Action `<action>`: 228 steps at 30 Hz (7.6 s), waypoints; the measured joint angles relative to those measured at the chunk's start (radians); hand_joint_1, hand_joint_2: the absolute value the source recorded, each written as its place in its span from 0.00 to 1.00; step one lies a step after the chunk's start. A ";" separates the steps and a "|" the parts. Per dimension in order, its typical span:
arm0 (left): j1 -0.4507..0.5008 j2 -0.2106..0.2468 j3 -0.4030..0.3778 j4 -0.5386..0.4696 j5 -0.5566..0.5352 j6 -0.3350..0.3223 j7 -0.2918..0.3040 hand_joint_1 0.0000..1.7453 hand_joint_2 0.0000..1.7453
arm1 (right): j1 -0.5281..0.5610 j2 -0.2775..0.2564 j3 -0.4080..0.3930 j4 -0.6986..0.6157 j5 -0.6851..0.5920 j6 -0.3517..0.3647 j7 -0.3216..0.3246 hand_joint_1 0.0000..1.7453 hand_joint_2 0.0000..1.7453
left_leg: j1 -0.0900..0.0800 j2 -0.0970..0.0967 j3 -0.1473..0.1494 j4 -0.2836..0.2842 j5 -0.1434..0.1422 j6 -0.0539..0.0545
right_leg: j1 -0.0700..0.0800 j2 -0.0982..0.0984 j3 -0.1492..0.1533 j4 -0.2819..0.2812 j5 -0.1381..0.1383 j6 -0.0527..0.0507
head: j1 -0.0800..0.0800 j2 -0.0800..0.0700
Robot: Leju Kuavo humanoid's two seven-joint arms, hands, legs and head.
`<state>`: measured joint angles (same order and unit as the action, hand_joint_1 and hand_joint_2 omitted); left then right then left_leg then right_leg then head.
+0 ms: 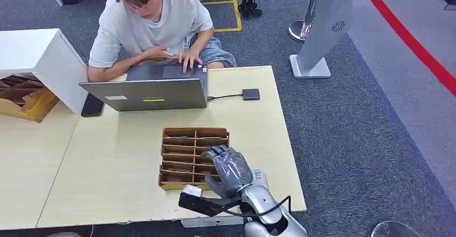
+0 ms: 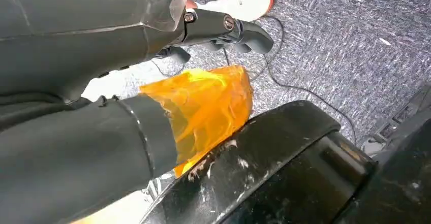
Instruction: Pass the card to the sensor for recognition and then transmit it.
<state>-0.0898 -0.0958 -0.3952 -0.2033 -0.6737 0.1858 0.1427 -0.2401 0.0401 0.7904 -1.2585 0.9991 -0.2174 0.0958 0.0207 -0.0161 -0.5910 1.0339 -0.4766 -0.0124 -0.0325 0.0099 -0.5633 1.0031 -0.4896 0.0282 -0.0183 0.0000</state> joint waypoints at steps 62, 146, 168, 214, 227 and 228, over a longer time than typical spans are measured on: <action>0.000 -0.003 0.026 -0.004 -0.042 -0.007 0.000 0.00 0.00 | -0.045 0.026 0.001 0.087 0.014 0.006 0.036 0.77 1.00 | 0.000 0.000 0.000 0.000 0.000 0.000 | 0.000 0.000 0.000 0.000 0.000 0.000 | 0.000 0.000; 0.017 -0.006 0.111 -0.005 -0.105 0.023 -0.026 0.00 0.00 | 0.039 -0.011 -0.129 -0.499 0.058 -0.162 -0.062 1.00 1.00 | 0.000 0.000 0.000 0.000 0.000 0.000 | 0.000 0.001 0.000 0.000 0.000 0.000 | 0.000 0.000; 0.011 -0.013 0.111 -0.010 -0.151 0.004 -0.008 0.00 0.00 | -0.067 0.009 -0.174 -0.325 0.167 -0.087 0.050 1.00 1.00 | 0.000 0.000 0.000 0.000 0.000 0.000 | 0.000 0.000 0.000 0.000 0.000 0.000 | 0.000 0.000; 0.010 -0.015 0.125 -0.015 -0.167 0.003 0.002 0.00 0.00 | -0.086 0.025 -0.165 -0.254 0.203 -0.073 0.058 0.00 0.00 | 0.000 0.000 0.000 0.000 0.000 0.000 | 0.000 0.000 0.000 0.000 0.000 0.000 | 0.000 0.000; 0.015 -0.015 0.150 -0.015 -0.163 0.008 0.002 0.00 0.00 | -0.028 0.020 -0.165 -0.370 0.084 -0.109 -0.025 0.00 0.00 | 0.000 0.000 0.000 0.000 0.000 0.000 | 0.000 0.000 0.000 0.000 0.000 0.000 | 0.000 0.000; 0.016 -0.015 0.151 -0.015 -0.160 0.009 0.002 0.00 0.00 | -0.019 0.018 -0.165 -0.385 0.066 -0.116 -0.037 0.00 0.00 | 0.000 0.000 0.000 0.000 0.000 0.000 | 0.000 0.000 0.000 0.000 0.000 0.000 | 0.000 0.000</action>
<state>-0.0741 -0.1106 -0.2445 -0.2186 -0.8339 0.1946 0.1442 -0.2589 0.0584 0.6256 -1.6431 1.0654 -0.3331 0.0591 0.0208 -0.0160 -0.5909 1.0339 -0.4762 -0.0125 -0.0325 0.0101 -0.5635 1.0033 -0.4895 0.0282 -0.0183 0.0000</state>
